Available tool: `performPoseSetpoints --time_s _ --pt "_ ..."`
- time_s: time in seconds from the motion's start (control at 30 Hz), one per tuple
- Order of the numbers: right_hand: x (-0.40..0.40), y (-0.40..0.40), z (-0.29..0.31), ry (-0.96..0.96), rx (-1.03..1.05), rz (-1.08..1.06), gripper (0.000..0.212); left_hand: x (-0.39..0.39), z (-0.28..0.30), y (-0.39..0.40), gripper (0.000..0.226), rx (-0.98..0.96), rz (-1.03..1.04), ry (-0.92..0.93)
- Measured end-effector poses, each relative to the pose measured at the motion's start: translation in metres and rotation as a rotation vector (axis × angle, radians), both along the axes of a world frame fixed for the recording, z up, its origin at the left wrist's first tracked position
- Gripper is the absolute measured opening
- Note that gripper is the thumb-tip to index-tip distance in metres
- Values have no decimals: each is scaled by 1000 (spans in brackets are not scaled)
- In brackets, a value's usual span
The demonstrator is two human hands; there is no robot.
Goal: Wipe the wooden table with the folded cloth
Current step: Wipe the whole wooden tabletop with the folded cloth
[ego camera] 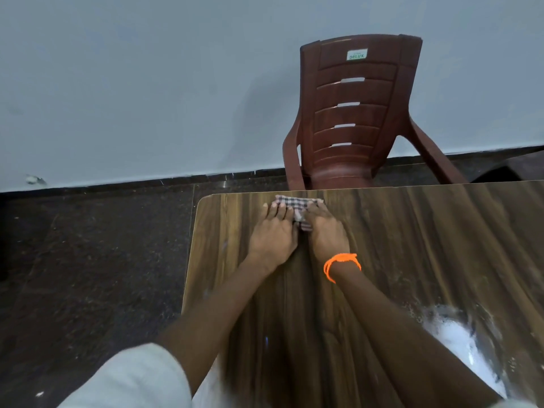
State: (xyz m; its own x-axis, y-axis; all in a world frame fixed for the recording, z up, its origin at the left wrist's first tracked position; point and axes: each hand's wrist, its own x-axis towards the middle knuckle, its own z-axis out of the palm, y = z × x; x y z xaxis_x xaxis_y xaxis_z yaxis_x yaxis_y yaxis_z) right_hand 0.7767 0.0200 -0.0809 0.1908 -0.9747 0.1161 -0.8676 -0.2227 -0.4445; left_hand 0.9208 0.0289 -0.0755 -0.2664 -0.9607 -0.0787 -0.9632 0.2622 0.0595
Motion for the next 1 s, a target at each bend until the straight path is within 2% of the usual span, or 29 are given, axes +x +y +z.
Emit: performPoseSetpoints --time_s 0.2,0.37,0.57,0.67,0.8,1.0 --pt "42 -25 -5 1 4 88 31 45 -2 -13 56 25 66 -54" --pt "60 26 -9 -79 -14 160 33 64 -4 44 58 42 130 -55" --pt "20 90 -10 -97 28 149 40 29 0 115 63 58 107 95" --pt "0 93 -5 -147 39 81 42 17 1 100 62 58 38 129" --pt "11 63 0 -121 44 -24 38 18 -2 65 61 52 -11 37" --pt "47 68 -2 -72 54 129 36 62 -3 88 61 42 58 28"
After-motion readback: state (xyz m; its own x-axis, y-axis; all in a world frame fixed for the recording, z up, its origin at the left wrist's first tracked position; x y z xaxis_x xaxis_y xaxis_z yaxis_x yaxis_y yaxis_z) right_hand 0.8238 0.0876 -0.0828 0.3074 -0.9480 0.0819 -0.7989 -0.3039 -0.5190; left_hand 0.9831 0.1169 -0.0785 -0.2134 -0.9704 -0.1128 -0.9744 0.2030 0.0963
